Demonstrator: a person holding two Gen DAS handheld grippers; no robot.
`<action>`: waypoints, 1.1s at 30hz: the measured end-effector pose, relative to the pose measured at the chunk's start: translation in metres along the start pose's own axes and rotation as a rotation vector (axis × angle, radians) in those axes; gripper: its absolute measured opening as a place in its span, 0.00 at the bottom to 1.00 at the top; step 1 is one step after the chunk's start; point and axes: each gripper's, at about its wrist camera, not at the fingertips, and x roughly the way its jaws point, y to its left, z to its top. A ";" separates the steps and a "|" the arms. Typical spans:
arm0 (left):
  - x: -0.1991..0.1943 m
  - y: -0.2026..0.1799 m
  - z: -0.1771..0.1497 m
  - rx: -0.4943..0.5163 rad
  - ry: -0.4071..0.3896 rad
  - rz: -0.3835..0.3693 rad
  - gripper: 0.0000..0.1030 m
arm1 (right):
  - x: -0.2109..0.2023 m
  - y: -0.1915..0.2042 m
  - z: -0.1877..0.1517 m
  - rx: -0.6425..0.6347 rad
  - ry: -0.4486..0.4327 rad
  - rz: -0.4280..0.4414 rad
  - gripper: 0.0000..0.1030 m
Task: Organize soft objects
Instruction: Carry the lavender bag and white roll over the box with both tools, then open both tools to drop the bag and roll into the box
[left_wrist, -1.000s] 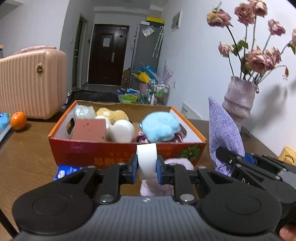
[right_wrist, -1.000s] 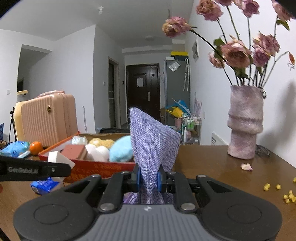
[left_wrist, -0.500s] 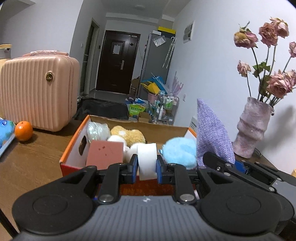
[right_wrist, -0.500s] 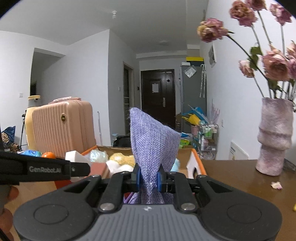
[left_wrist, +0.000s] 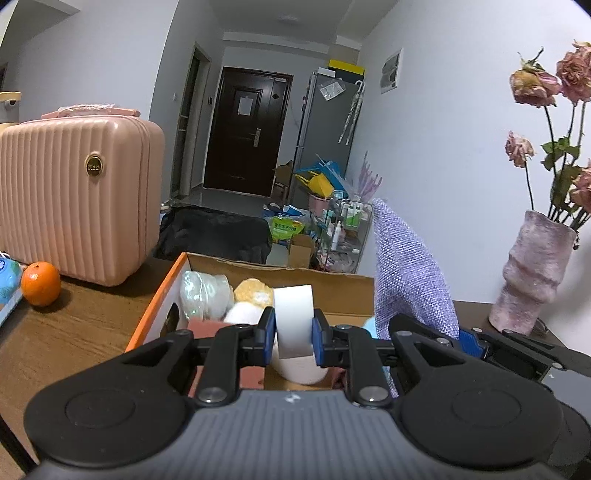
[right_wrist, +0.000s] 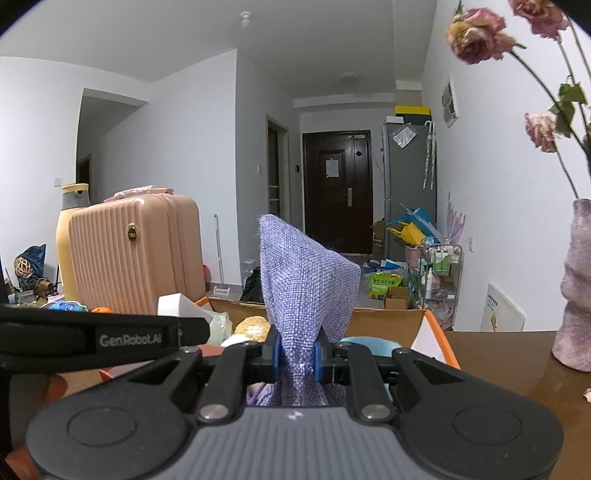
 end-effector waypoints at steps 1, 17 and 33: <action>0.003 0.001 0.001 -0.002 0.000 0.001 0.20 | 0.004 0.000 0.001 -0.004 0.003 0.004 0.16; 0.044 0.006 0.019 0.012 -0.021 0.040 0.20 | 0.051 -0.003 0.012 -0.057 0.059 0.023 0.16; 0.065 0.020 0.021 0.027 0.014 0.061 0.35 | 0.078 -0.008 0.012 -0.072 0.111 -0.037 0.37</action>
